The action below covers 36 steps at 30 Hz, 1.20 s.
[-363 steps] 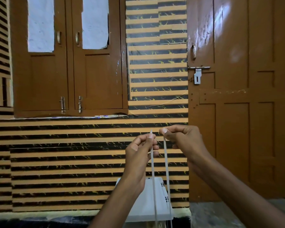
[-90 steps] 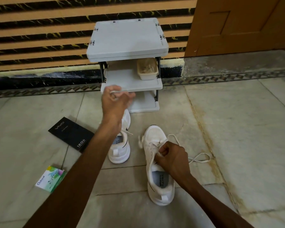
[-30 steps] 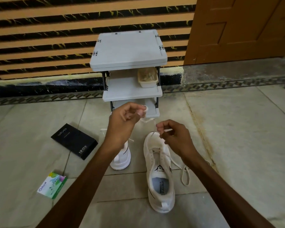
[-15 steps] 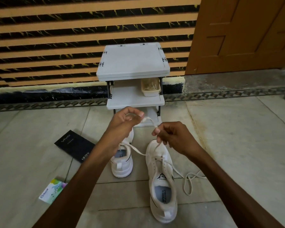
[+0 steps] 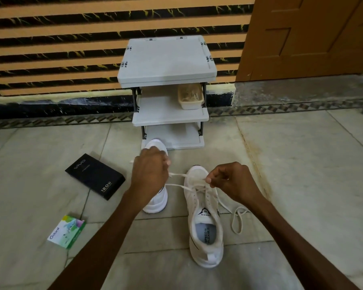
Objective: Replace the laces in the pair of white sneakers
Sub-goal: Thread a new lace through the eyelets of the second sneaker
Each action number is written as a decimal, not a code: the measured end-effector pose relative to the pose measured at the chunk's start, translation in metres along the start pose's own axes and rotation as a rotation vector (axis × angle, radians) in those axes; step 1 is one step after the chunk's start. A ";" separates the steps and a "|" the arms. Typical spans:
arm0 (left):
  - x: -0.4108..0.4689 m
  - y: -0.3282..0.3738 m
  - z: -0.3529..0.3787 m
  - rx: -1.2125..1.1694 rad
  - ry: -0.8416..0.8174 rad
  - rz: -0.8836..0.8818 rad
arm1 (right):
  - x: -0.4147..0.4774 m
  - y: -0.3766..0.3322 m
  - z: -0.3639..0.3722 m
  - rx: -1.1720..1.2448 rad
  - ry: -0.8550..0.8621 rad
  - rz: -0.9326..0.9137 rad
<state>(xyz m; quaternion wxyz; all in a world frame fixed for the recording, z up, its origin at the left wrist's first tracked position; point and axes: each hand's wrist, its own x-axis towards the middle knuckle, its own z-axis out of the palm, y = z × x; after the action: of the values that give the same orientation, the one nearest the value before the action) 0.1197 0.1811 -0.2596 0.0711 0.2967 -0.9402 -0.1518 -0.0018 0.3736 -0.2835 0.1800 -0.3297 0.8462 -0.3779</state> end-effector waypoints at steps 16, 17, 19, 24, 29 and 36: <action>-0.012 0.013 0.055 -0.663 -0.422 -0.063 | 0.000 0.006 0.011 0.199 0.084 0.144; -0.012 0.015 0.056 -0.665 -0.437 -0.061 | -0.001 0.007 0.012 0.223 0.055 0.147; -0.013 0.021 0.060 -0.738 -0.458 -0.063 | -0.001 0.007 0.015 0.233 0.028 0.139; -0.013 0.027 0.071 -0.757 -0.361 -0.043 | -0.001 0.010 0.020 0.131 0.061 0.166; -0.014 0.019 0.079 -0.700 -0.339 -0.078 | -0.009 0.016 0.018 -0.115 -0.186 0.295; -0.017 0.024 0.086 -0.472 -0.338 -0.088 | -0.023 0.020 0.038 -0.309 -0.159 0.233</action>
<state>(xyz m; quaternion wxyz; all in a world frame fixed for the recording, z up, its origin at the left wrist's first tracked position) 0.1011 0.2305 -0.3338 -0.0262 0.2830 -0.8636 -0.4165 0.0272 0.3792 -0.3222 0.2358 -0.2821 0.9097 -0.1929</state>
